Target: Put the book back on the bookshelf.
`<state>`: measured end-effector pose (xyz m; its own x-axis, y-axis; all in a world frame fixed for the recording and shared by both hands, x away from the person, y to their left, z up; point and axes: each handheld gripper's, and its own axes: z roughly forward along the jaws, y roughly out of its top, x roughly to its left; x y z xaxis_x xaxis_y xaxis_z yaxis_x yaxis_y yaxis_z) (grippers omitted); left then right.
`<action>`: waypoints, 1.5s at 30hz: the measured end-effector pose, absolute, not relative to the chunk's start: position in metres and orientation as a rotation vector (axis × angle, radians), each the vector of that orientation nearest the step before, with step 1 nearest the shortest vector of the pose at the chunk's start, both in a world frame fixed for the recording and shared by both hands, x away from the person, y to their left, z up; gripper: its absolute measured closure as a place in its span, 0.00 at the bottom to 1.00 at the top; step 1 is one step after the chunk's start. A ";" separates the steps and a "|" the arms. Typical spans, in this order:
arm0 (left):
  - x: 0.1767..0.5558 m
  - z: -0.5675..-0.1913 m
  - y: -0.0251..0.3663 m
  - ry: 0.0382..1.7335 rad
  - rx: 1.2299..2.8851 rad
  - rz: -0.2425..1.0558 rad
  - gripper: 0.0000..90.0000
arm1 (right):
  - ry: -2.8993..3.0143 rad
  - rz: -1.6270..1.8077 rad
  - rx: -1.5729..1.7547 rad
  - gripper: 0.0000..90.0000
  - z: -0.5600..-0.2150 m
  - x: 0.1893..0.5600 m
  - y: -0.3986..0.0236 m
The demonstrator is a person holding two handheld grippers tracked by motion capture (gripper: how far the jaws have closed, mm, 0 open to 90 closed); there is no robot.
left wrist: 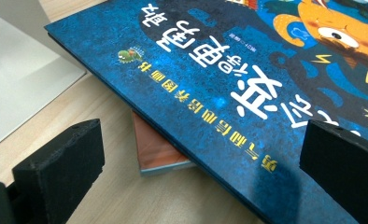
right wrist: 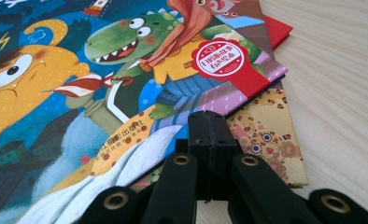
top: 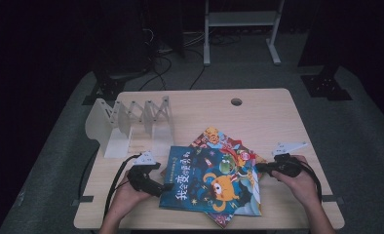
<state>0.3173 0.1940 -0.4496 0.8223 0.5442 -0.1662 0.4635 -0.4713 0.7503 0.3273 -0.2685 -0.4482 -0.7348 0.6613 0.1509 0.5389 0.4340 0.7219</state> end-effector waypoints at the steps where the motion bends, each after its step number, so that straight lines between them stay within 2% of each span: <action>1: 0.318 -0.450 0.194 0.738 2.145 0.119 0.00 | 2.519 1.200 1.078 0.99 -0.449 0.328 -0.269; 15: 0.318 -0.449 0.208 0.780 2.133 0.114 0.00 | 2.524 1.179 1.033 0.99 -0.448 0.330 -0.255; 33: 0.312 -0.453 0.222 0.814 2.146 0.088 0.00 | 2.642 1.195 0.893 0.99 -0.445 0.308 -0.229; 45: 0.318 -0.458 0.235 0.879 2.120 -0.006 0.00 | 2.665 1.194 0.826 0.99 -0.445 0.313 -0.213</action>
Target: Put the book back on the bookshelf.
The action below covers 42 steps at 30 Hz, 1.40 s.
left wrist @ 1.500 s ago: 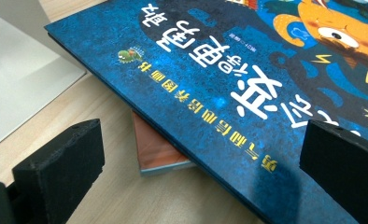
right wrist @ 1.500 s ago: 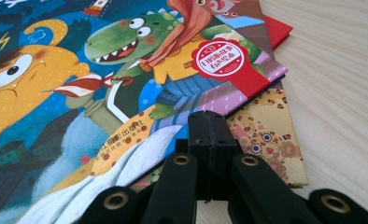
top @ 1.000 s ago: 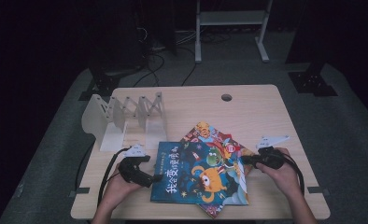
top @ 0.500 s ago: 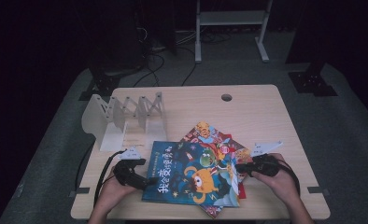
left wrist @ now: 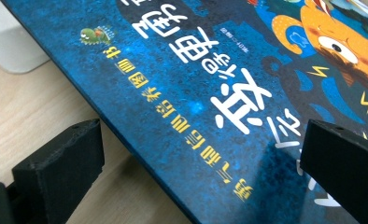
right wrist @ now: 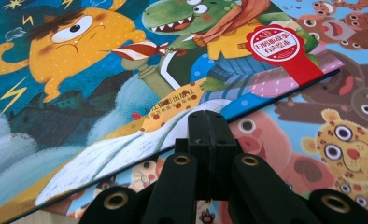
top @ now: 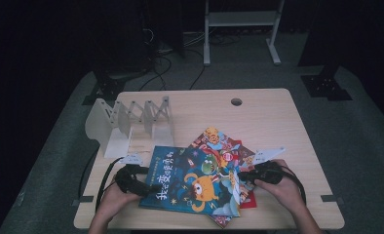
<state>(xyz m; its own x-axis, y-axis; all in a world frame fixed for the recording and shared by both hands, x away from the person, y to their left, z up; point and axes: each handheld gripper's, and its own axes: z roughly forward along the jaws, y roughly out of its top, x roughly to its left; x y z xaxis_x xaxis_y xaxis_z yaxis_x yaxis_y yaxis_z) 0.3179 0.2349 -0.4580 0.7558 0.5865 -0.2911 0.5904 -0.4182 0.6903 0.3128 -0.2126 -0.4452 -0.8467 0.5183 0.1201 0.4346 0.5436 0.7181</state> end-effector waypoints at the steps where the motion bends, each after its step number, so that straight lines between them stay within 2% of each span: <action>1: 0.318 -0.458 0.236 0.886 2.115 -0.015 0.00 | 2.667 1.190 0.827 0.99 -0.445 0.313 -0.210; 23: 0.329 -0.472 0.246 0.944 2.047 -0.195 0.00 | 2.689 1.189 0.744 0.99 -0.444 0.320 -0.188; 42: 0.328 -0.465 0.247 0.972 2.004 -0.229 0.00 | 2.685 1.187 0.734 0.99 -0.445 0.318 -0.184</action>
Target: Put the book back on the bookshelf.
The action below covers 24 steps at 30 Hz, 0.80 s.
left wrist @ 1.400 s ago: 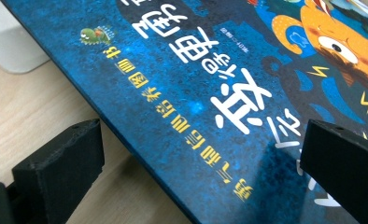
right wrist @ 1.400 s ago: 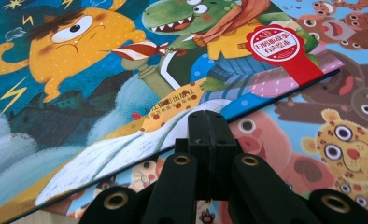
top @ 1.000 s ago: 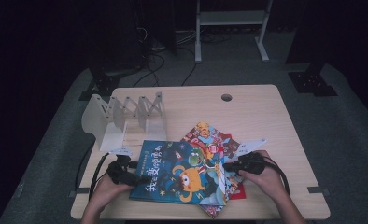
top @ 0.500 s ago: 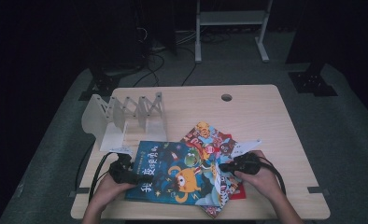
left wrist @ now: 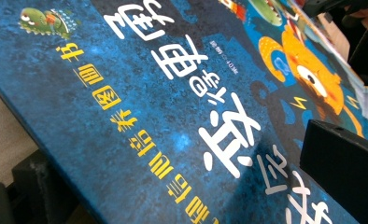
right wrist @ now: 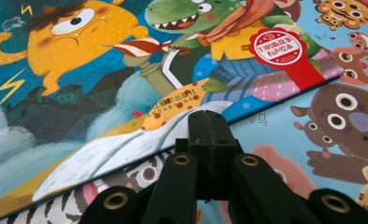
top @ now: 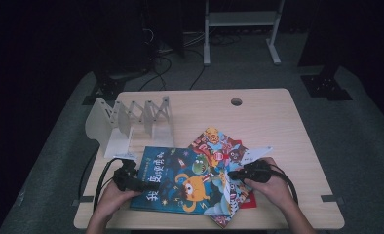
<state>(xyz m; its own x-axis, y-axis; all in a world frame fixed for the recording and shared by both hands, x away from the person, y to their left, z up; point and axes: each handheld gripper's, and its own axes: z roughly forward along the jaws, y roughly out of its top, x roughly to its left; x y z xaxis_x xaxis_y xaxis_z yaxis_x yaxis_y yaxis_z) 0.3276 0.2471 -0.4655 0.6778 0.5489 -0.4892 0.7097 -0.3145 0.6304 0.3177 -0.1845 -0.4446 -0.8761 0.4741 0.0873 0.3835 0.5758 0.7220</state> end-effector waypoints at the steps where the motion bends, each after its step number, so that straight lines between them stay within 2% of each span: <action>1: 0.328 -0.465 0.247 0.972 2.004 -0.229 0.00 | 2.685 1.187 0.734 0.99 -0.445 0.318 -0.184; 24: 0.318 -0.422 0.253 0.924 2.004 -0.150 0.00 | 2.724 1.186 0.679 0.99 -0.443 0.314 -0.175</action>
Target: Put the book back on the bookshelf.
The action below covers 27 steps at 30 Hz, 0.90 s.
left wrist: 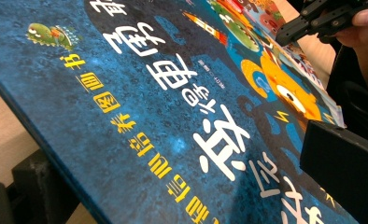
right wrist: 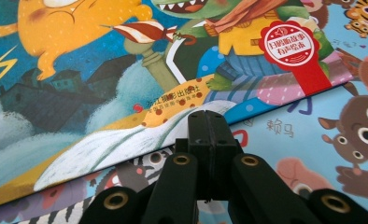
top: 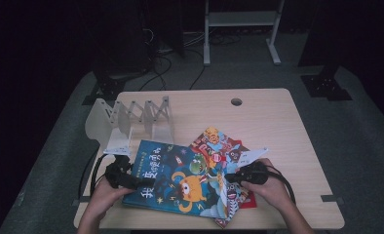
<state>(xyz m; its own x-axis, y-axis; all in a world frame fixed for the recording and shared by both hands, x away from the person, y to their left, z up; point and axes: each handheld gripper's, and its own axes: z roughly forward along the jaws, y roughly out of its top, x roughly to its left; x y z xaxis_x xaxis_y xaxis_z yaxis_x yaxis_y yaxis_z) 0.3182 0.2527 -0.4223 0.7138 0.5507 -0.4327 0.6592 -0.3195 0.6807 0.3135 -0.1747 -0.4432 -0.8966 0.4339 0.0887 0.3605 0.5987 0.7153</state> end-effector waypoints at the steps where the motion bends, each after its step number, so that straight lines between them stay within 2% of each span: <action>1: 0.318 -0.422 0.253 0.924 2.004 -0.150 0.00 | 2.727 1.188 0.676 0.99 -0.443 0.313 -0.174; 14: 0.314 -0.395 0.261 0.905 1.988 -0.099 0.00 | 2.792 1.162 0.608 0.99 -0.440 0.311 -0.157; 27: 0.314 -0.361 0.254 0.834 2.006 -0.046 0.00 | 2.824 1.126 0.567 0.99 -0.437 0.311 -0.148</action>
<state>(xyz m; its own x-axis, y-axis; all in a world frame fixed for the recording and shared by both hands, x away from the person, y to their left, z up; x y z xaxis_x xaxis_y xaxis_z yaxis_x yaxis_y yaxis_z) 0.3144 0.2538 -0.3606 0.7686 0.5375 -0.3468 0.5723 -0.3356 0.7482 0.3111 -0.1479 -0.4373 -0.9317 0.3524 0.0884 0.3165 0.6677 0.6738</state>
